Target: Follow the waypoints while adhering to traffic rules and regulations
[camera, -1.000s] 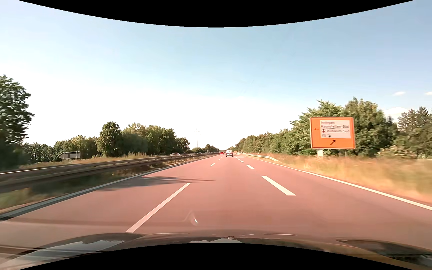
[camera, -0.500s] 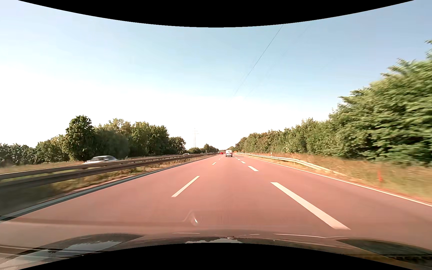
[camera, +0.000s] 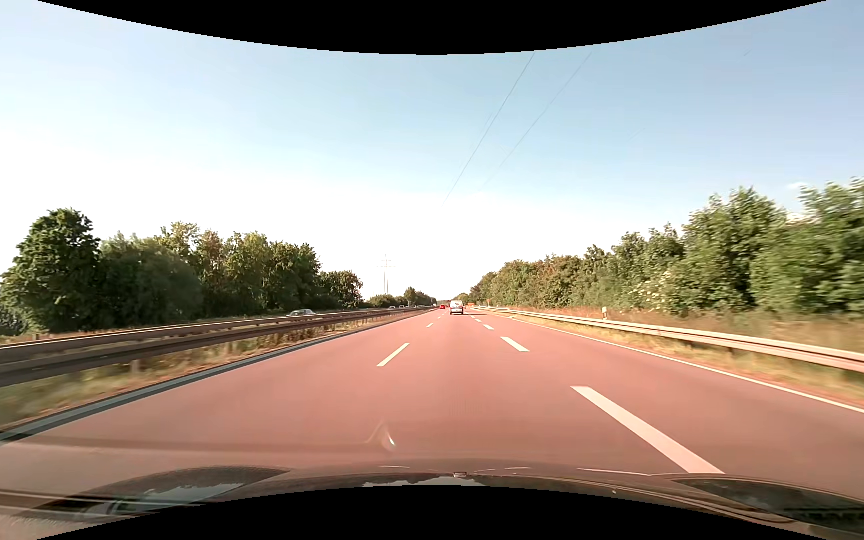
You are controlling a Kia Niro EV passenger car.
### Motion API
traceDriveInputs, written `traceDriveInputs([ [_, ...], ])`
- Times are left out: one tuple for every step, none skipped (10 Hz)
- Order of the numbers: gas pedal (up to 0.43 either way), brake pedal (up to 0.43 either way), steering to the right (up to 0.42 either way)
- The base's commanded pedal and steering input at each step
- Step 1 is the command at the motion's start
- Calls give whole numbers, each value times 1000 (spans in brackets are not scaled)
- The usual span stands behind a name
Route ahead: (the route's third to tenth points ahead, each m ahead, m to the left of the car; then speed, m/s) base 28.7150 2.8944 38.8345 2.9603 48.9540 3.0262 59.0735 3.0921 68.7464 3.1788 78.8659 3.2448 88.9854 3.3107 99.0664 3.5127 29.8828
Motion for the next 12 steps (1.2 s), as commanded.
traceDriveInputs([
  [287,6,-2],
  [287,6,-3],
  [287,6,-4],
  [287,6,-3],
  [287,6,-3],
  [287,6,-2],
  [287,6,-2],
  [287,6,-2],
  [287,6,-2],
  [287,6,-1],
  [287,6,0],
  [287,6,0],
])
